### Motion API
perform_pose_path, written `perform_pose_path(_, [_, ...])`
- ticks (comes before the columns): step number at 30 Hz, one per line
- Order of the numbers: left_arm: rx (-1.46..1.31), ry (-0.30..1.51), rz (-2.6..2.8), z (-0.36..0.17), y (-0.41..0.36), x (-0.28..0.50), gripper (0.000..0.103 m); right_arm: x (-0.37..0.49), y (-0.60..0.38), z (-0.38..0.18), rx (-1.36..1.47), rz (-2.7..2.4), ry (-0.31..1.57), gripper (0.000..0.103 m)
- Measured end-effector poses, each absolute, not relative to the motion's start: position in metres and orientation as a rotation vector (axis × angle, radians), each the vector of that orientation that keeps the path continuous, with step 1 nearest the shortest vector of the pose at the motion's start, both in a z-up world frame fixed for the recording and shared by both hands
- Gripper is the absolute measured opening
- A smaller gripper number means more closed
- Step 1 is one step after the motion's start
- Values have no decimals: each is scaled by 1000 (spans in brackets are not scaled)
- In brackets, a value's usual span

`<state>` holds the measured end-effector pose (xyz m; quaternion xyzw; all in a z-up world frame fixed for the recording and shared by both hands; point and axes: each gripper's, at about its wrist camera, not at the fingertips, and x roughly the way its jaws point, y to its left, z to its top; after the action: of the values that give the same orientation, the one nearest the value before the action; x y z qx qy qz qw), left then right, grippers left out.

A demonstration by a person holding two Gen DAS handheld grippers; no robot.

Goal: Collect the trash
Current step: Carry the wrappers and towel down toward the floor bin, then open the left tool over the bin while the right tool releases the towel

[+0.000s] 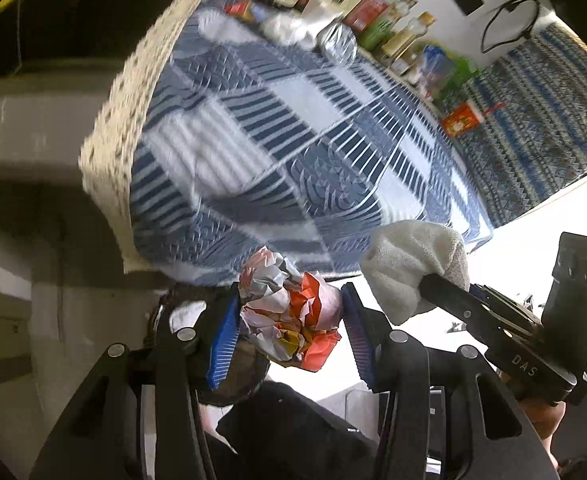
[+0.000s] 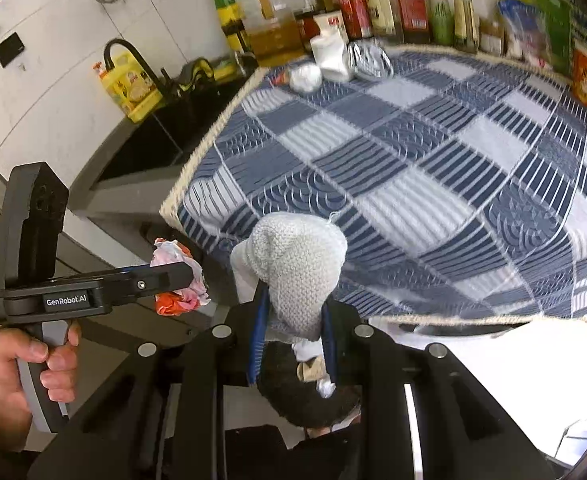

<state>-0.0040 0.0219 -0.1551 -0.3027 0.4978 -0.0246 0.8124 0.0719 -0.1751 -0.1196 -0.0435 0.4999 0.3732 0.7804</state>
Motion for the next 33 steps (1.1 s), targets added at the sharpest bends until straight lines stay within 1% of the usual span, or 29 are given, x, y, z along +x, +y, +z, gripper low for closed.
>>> perform_pose_path(19, [-744,1289,40,-241,27,-17,47,69,-158,-236,-217,823,1357,26])
perform_pose_path(33, [-793,1431,59,-302,16,-17,47,84,-147,-296,-237,821,1490,26])
